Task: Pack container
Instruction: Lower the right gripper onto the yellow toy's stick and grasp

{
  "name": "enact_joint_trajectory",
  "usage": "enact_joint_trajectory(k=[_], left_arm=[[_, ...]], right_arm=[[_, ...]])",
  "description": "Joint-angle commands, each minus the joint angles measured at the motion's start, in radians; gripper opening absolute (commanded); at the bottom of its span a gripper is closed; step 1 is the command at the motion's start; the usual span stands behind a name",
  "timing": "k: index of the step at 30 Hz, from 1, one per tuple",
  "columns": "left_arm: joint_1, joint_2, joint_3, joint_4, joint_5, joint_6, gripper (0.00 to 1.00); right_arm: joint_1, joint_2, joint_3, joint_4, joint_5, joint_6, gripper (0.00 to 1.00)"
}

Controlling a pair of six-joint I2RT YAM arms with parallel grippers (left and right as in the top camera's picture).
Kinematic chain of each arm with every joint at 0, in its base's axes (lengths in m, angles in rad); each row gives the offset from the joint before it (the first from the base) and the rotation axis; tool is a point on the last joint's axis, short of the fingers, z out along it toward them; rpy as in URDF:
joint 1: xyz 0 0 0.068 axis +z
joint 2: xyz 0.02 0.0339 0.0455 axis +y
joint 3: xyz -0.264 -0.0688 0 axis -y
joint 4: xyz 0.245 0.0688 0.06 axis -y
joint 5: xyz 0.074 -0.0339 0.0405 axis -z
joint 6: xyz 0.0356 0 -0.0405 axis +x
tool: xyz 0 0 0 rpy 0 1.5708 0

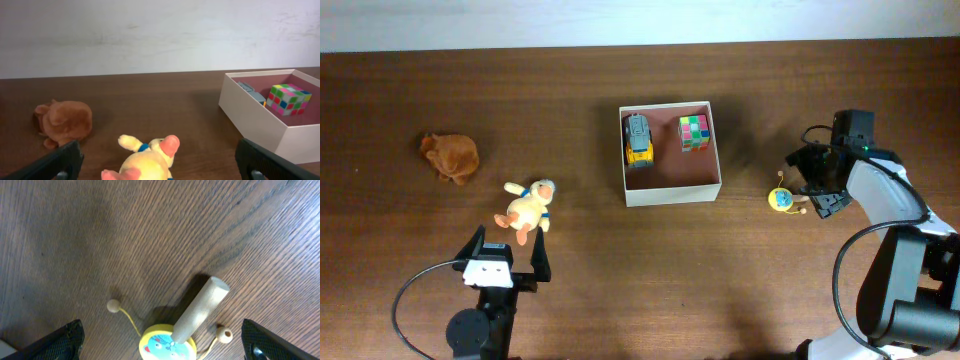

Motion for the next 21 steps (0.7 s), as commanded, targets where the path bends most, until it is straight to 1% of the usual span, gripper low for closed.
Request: enact_joint_trajectory(k=[1,7,12,14,17,18,21], left_arm=[[-0.004,-0.005,-0.003,-0.005,-0.004,0.015,0.99],[-0.004,-0.005,-0.003,-0.005,-0.004,0.015,0.99],[-0.004,-0.005,-0.003,-0.005,-0.004,0.015,0.99],[-0.004,-0.005,-0.003,-0.005,-0.004,0.015,0.99],[-0.004,-0.005,-0.003,-0.005,-0.004,0.015,0.99],[-0.004,-0.005,-0.003,-0.005,-0.004,0.015,0.99],[-0.004,-0.005,-0.003,-0.005,-0.004,0.015,0.99]], right_arm=[[0.006,0.015,-0.008,0.005,0.057,0.013,0.95],[0.006,0.103,-0.008,0.006,0.040,0.013,0.93],[0.006,0.119,-0.008,0.012,0.015,0.013,0.87],[0.008,0.119,-0.008,0.010,0.010,0.013,0.82],[0.010,0.119,-0.008,0.008,0.011,0.013,0.72],[0.010,0.119,-0.008,0.004,0.012,0.012,0.65],[0.010,0.119,-0.008,0.001,0.014,-0.027,0.57]])
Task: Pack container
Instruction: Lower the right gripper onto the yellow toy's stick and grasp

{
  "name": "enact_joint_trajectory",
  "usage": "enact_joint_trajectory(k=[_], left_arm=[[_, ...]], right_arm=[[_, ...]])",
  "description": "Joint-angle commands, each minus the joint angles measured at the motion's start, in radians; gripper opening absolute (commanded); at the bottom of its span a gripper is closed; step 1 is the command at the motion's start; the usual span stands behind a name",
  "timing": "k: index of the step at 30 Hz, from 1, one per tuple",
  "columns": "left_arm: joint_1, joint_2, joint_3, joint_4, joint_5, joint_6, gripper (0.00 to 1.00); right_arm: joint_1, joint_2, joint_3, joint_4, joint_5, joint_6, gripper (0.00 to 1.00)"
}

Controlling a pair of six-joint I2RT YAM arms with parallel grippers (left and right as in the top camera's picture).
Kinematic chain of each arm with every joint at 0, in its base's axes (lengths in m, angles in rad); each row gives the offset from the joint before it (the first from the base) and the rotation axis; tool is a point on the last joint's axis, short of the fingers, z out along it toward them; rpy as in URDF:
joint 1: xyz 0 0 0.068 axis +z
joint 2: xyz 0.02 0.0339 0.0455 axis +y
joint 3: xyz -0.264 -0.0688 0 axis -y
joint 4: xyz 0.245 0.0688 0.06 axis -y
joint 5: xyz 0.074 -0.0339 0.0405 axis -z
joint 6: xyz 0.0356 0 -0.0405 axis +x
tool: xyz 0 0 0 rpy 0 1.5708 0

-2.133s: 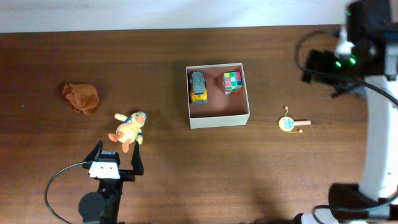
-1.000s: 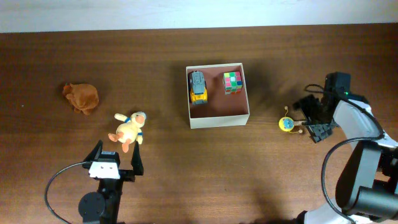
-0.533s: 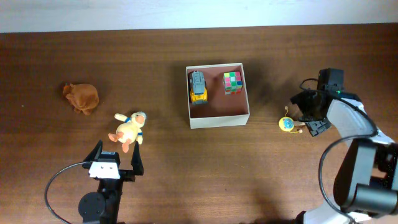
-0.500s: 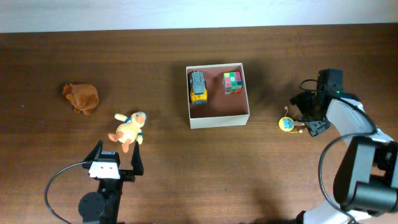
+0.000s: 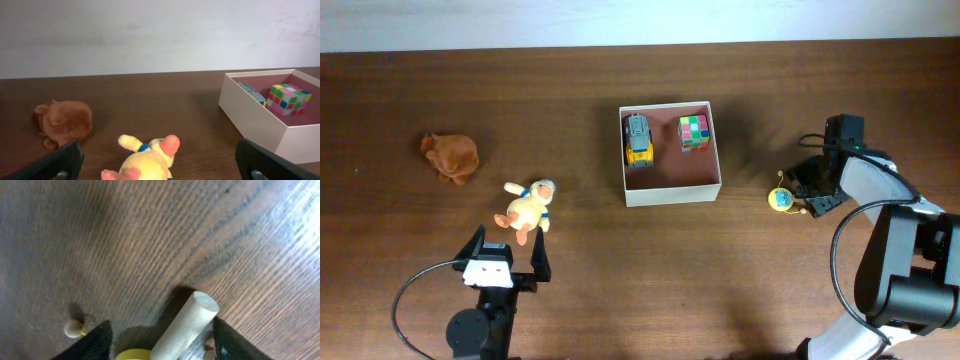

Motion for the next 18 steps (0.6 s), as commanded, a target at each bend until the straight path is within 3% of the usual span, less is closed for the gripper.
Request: enact_joint_trajectory(k=[1,5,14,18], left_arm=[[-0.004,-0.005,-0.003,-0.005,-0.004,0.015,0.99],[-0.004,-0.005,-0.003,-0.005,-0.004,0.015,0.99],[-0.004,-0.005,-0.003,-0.005,-0.004,0.015,0.99],[-0.004,-0.005,-0.003,-0.005,-0.004,0.015,0.99]], right_arm=[[0.008,0.024,-0.010,-0.006,0.000,-0.074,0.54],[0.008,0.024,-0.010,-0.024,0.047,-0.175,0.45],[0.008,0.024,-0.009,-0.019,0.071,-0.339,0.39],[0.008,0.024,-0.009,-0.004,0.085,-0.373,0.21]])
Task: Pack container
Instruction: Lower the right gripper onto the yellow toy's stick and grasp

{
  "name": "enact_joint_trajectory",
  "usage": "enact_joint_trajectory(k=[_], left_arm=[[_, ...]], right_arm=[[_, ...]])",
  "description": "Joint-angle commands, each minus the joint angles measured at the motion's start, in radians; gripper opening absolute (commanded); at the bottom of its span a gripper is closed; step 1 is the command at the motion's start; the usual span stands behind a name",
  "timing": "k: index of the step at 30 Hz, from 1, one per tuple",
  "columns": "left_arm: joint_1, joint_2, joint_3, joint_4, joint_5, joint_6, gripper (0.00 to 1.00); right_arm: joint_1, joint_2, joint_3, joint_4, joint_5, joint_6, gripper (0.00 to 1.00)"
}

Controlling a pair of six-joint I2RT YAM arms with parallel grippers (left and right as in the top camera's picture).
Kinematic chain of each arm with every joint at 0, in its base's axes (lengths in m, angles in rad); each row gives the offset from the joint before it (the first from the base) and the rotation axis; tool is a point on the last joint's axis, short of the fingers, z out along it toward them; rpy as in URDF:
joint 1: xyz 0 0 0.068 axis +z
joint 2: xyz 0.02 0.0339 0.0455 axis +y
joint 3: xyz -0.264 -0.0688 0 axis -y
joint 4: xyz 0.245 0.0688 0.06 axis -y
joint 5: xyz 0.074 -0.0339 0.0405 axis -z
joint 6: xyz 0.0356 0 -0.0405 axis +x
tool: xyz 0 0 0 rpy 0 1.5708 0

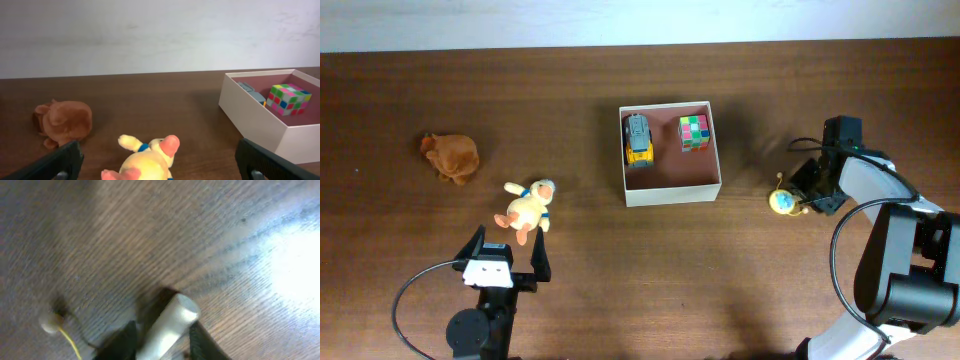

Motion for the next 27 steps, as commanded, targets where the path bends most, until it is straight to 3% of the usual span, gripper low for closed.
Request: enact_joint_trajectory(k=[1,6,9,14,20,27], left_arm=[[-0.004,-0.005,-0.003,-0.005,-0.004,0.015,0.99],[-0.004,-0.005,-0.003,-0.005,-0.004,0.016,0.99],[-0.004,-0.005,-0.003,-0.005,-0.004,0.015,0.99],[-0.004,-0.005,-0.003,-0.005,-0.004,0.015,0.99],[-0.004,-0.005,-0.003,-0.005,-0.004,0.015,0.99],[-0.004,-0.005,-0.003,-0.005,-0.004,0.015,0.99]], right_arm=[[0.005,0.018,-0.008,0.008,0.039,-0.061,0.21],[0.005,0.018,-0.008,0.042,0.037,-0.161,0.20],[0.006,0.018,-0.008,0.070,0.034,-0.294,0.21],[0.005,0.018,-0.008,0.103,0.035,-0.481,0.40],[0.006,0.018,-0.008,0.120,-0.014,-0.437,0.49],[0.007,0.018,-0.008,-0.005,-0.163,-0.099,0.52]])
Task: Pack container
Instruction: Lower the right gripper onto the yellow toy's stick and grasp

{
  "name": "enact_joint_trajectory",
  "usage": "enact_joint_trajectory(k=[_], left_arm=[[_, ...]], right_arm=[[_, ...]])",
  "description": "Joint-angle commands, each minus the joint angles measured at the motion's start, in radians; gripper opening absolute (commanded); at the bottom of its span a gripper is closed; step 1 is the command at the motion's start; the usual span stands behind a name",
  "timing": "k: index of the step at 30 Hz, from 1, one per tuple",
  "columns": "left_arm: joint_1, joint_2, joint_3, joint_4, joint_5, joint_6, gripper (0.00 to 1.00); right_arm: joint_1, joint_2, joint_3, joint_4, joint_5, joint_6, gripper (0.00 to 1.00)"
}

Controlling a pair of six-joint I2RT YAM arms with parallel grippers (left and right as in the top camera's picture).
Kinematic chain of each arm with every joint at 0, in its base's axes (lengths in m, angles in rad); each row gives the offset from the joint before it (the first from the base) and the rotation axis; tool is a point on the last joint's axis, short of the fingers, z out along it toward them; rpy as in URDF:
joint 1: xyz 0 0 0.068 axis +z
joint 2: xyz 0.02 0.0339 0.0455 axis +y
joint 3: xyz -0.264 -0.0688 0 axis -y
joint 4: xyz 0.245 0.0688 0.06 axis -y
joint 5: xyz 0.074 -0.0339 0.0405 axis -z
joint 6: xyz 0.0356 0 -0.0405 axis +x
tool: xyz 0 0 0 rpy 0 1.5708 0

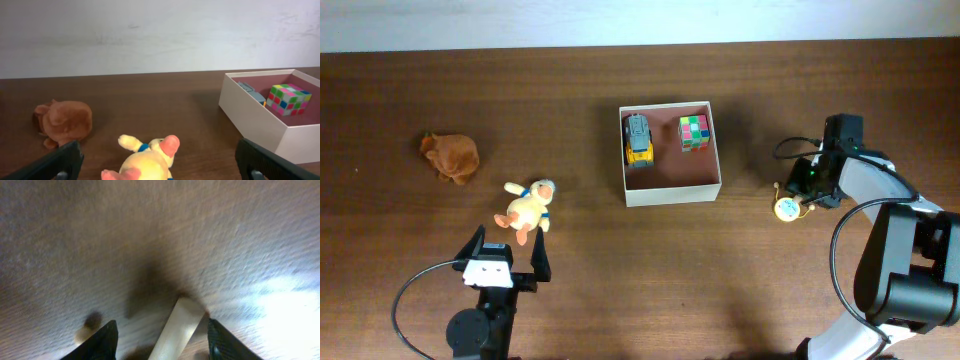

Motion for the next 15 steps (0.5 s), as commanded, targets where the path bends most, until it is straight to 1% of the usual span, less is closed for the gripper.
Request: enact_joint_trajectory(k=[1,6,11,15], left_arm=[[-0.004,-0.005,-0.003,-0.005,-0.004,0.016,0.99],[-0.004,-0.005,-0.003,-0.005,-0.004,0.015,0.99],[-0.004,-0.005,-0.003,-0.005,-0.004,0.015,0.99],[-0.004,-0.005,-0.003,-0.005,-0.004,0.015,0.99]], right_arm=[[0.007,0.016,-0.007,-0.049,-0.092,0.231,0.52],[0.022,0.016,-0.007,-0.077,-0.099,0.407,0.51],[0.046,0.016,-0.007,-0.076,-0.093,0.529,0.39],[0.058,0.016,-0.007,-0.068,-0.082,0.556,0.33]])
